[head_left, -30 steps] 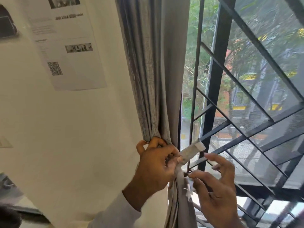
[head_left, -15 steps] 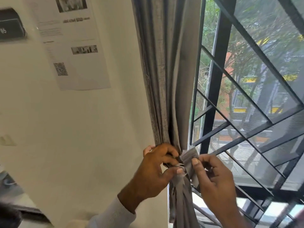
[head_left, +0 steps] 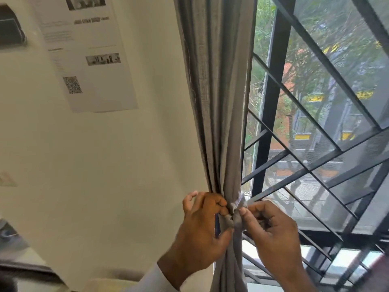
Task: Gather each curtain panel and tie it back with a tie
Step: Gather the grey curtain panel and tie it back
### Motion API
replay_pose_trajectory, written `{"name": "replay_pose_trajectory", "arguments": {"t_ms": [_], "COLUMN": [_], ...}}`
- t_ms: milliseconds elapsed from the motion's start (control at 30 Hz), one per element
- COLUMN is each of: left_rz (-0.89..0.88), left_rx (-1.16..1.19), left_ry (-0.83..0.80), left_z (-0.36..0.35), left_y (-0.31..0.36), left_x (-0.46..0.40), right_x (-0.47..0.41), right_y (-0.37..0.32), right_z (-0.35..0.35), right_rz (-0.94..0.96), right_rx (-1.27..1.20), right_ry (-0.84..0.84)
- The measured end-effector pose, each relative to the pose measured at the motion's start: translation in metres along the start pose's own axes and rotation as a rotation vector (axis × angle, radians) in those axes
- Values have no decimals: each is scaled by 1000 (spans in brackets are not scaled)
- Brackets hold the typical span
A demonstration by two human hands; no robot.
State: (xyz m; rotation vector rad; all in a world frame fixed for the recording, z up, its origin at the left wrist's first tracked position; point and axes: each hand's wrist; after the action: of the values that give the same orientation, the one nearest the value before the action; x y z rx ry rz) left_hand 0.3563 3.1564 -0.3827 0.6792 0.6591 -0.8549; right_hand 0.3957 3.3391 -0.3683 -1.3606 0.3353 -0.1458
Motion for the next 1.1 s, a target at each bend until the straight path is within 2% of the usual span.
{"name": "replay_pose_trajectory", "arguments": {"t_ms": [100, 200, 267, 400, 533, 667, 833, 967, 1100], "left_rz": [-49, -236, -281, -228, -164, -131, 18, 10, 12], "left_rx": [-79, -254, -321, -238, -185, -110, 85, 257, 222], "left_ry": [13, -104, -113, -48, -77, -114, -290, -525, -658], "left_z": [-5, -9, -11, -14, -15, -11, 2, 27, 40], "left_y": [5, 5, 0, -5, -8, -2, 4, -5, -10], "left_x": [2, 6, 9, 9, 8, 4, -2, -14, -18], "right_x": [2, 2, 2, 6, 9, 6, -5, -15, -19], "right_y": [-3, -4, -3, -3, -1, -1, -6, -12, -19], "right_z": [1, 7, 11, 17, 21, 24, 25, 21, 14], "right_rz": [-46, -39, -5, 40, 65, 129, 77, -14, -55], "right_rx": [-39, -20, 12, 13, 26, 172, 86, -71, -114], "right_ry": [27, 8, 2, -30, -142, -88, -149, -293, -351]}}
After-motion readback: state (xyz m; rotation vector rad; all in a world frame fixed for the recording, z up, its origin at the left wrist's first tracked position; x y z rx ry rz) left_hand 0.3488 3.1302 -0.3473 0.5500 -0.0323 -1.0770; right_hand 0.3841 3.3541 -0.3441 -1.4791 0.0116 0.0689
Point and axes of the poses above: each hand's wrist, its own x-axis away from the middle knuckle, its own z-axis out of the back of the hand, y = z × x, and after that the axes turned 15 degrees about -z, right-handed
